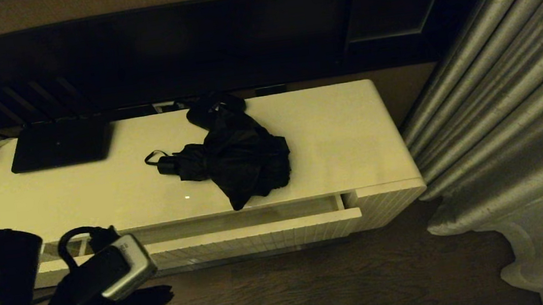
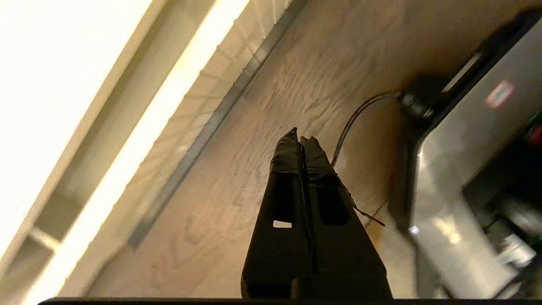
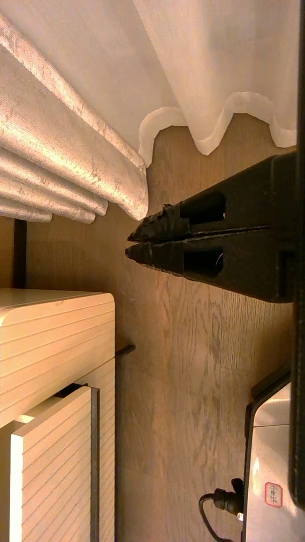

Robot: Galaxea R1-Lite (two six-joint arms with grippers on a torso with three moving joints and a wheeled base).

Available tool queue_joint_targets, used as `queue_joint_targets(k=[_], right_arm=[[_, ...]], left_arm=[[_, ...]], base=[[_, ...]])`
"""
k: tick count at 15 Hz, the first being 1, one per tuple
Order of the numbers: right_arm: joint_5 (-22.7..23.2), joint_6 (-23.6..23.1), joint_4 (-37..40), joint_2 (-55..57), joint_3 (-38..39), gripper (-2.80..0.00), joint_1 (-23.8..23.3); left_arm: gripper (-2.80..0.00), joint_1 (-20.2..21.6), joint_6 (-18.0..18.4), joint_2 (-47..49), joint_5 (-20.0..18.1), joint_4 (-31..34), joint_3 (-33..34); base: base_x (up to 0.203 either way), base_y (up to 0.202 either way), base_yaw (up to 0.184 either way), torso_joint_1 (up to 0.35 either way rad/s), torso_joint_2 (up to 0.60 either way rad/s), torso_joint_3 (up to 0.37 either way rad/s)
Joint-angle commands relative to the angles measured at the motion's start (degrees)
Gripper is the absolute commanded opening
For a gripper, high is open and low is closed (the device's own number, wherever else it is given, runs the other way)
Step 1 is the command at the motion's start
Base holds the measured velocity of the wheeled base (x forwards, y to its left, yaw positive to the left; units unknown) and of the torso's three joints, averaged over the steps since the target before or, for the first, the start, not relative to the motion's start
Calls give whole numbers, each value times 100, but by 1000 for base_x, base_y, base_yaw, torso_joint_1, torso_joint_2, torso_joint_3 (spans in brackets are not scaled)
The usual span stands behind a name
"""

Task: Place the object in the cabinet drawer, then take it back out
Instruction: Open the drawer

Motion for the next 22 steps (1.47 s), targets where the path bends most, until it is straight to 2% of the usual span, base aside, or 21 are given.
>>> queue_joint_targets(k=[1,2,3,4,5,6,7,9,12,15,18,20,22], right_arm=[[2,2,-2,4,0,-280,2],[2,2,-2,4,0,-280,2],[2,2,-2,4,0,-280,2],[2,2,-2,4,0,-280,2],[2,2,-2,4,3,-280,2],[2,2,-2,4,0,-280,2],[2,2,-2,4,0,-280,2],[2,2,-2,4,0,-280,2],[2,2,-2,4,0,-280,2],[2,2,-2,4,0,-280,2],[2,2,-2,4,0,-280,2],[2,2,-2,4,0,-280,2],[2,2,-2,4,0,-280,2]], left_arm=[[-280,2,-437,-425,-2,365,-127],[-280,2,-452,-428,-4,381,-135],[-280,-50,-689,-426,4,486,-259],[-280,-140,-1080,-426,22,603,-527],[-280,-176,-1698,-415,134,685,-738],[-280,-192,-1979,-392,311,748,-892],[-280,-191,-2085,-366,541,779,-923],[-280,-194,-2521,-337,1011,791,-941],[-280,-32,-3124,-150,1257,790,-969],[-280,85,-3773,120,1710,799,-918],[-280,257,-4226,415,1849,823,-923],[-280,306,-4736,882,2009,862,-969],[-280,318,-4977,1126,2039,900,-912]], base=[[0,0,0,0,0,0],[0,0,0,0,0,0],[0,0,0,0,0,0],[0,0,0,0,0,0],[0,0,0,0,0,0],[0,0,0,0,0,0],[0,0,0,0,0,0],[0,0,0,0,0,0],[0,0,0,0,0,0],[0,0,0,0,0,0],[0,0,0,0,0,0],[0,0,0,0,0,0],[0,0,0,0,0,0]])
